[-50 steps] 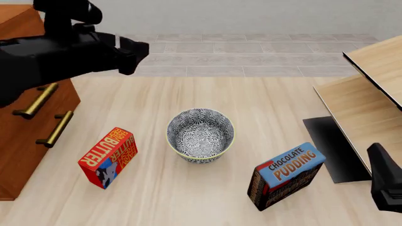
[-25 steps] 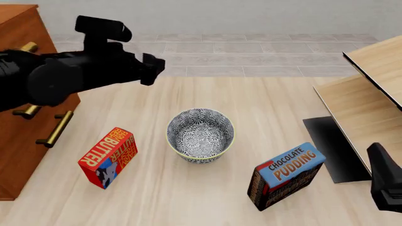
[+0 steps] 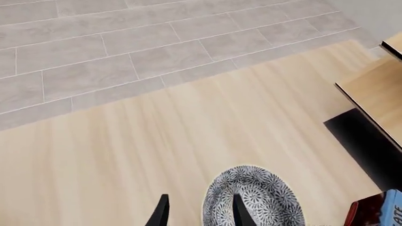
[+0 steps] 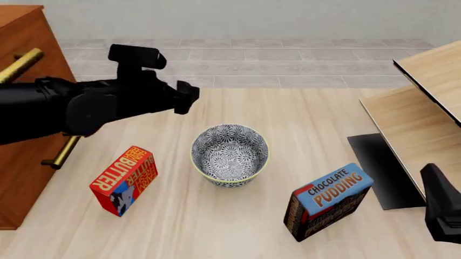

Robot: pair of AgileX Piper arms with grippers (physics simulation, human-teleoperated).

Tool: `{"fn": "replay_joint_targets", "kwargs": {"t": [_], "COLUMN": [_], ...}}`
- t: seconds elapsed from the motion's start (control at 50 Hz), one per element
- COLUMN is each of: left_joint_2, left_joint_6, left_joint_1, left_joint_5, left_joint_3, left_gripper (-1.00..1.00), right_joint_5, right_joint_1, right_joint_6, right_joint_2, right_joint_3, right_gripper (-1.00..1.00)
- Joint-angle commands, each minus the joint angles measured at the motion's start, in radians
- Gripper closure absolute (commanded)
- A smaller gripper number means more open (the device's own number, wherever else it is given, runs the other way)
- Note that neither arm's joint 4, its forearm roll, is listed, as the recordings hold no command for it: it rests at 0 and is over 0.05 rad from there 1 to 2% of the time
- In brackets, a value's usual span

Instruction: Close the top drawer of the cabinet and put the bowl on top of it.

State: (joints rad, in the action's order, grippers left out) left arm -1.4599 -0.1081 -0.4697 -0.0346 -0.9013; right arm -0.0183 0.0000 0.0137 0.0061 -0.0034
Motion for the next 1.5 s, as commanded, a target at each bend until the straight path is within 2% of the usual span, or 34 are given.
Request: {"fn": "replay_joint_targets", "kwargs": {"t": [0.02, 0.76, 1.2, 1.5], "left_joint_2": [-0.04, -0.083, -0.11, -0.157], "left_joint_6": [-0.027, -0.136, -0.158, -0.187], "left_joint_1": [-0.004, -0.048, -0.018, -0.031], "left_joint_5": [-0.035, -0.038, -0.057, -0.092], "left_joint_3": [0.028, 0.061, 0.08, 0.087], "left_gripper": [-1.0, -1.0, -1.0, -1.0], "right_joint_5": [-0.002, -0.005, -0.01, -0.012], "right_joint_1": [0.001, -0.001, 0.002, 0.005], "right_joint_6": [0.002, 0.01, 0.013, 0.014], "right_joint_2": [-0.001, -0.002, 0.003, 0.006], "right_joint_3": [0.0, 0.0, 0.0, 0.001], "right_gripper": [-1.0, -1.0, -1.0, -1.0]}}
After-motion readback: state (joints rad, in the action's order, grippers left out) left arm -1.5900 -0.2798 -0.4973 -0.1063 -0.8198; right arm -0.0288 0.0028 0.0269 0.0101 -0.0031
